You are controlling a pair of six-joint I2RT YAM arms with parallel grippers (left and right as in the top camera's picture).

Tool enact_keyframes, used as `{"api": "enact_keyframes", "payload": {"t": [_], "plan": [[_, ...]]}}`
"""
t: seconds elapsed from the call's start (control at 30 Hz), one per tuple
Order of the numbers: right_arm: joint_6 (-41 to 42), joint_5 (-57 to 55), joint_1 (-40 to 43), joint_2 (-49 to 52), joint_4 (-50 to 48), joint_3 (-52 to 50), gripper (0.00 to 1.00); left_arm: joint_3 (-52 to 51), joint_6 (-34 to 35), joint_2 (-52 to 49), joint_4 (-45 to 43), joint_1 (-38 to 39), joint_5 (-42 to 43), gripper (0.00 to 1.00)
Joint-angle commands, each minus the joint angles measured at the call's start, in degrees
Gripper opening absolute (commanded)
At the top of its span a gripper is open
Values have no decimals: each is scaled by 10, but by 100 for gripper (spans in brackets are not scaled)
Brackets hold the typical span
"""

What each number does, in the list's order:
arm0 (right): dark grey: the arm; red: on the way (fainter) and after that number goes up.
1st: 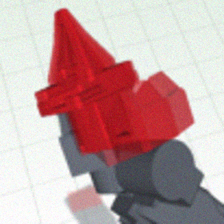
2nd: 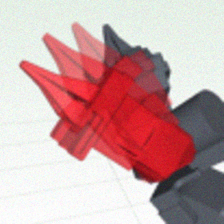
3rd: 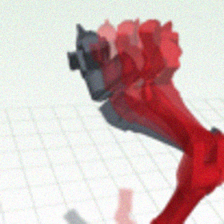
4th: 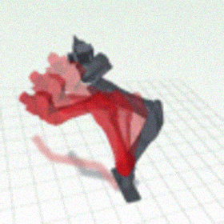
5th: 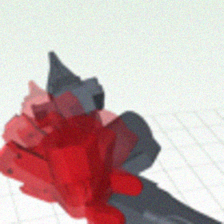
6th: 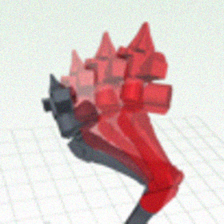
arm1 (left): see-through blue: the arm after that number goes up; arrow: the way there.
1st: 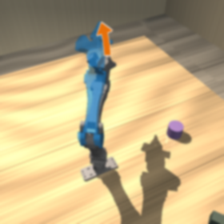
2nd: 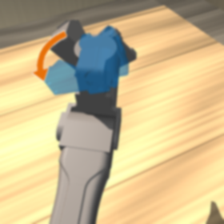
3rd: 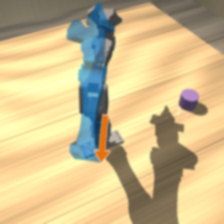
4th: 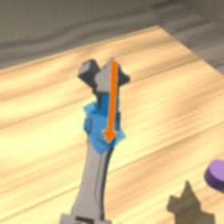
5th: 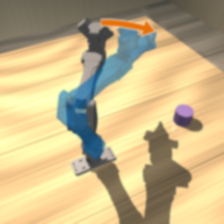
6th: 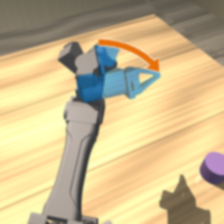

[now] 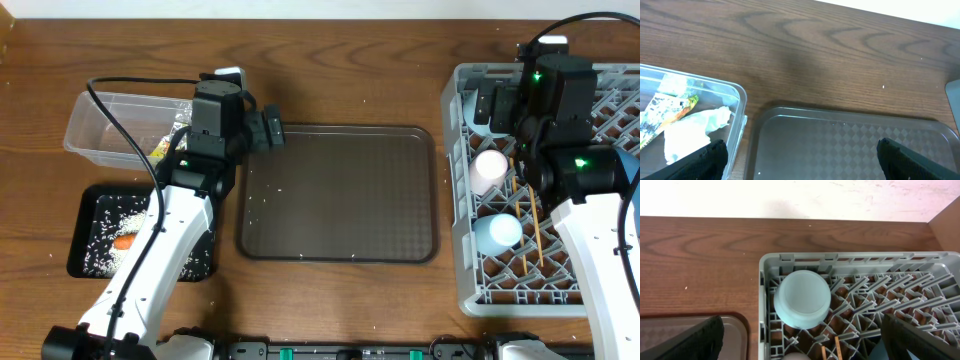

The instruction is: Sort waste into correct bins and load items into the dishwasher rack

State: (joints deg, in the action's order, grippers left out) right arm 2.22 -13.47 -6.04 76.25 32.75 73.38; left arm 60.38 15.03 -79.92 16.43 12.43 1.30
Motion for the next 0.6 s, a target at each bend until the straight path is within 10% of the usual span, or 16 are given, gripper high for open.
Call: {"api": "enact_keyframes", "payload": {"t": [0.0, 0.57], "plan": [[7, 2, 4, 3, 2, 5, 99, -1, 1, 5, 0, -2, -5, 98], [7, 2, -5, -97, 62, -7, 99, -1, 1, 5, 0, -2, -5, 98]]}}
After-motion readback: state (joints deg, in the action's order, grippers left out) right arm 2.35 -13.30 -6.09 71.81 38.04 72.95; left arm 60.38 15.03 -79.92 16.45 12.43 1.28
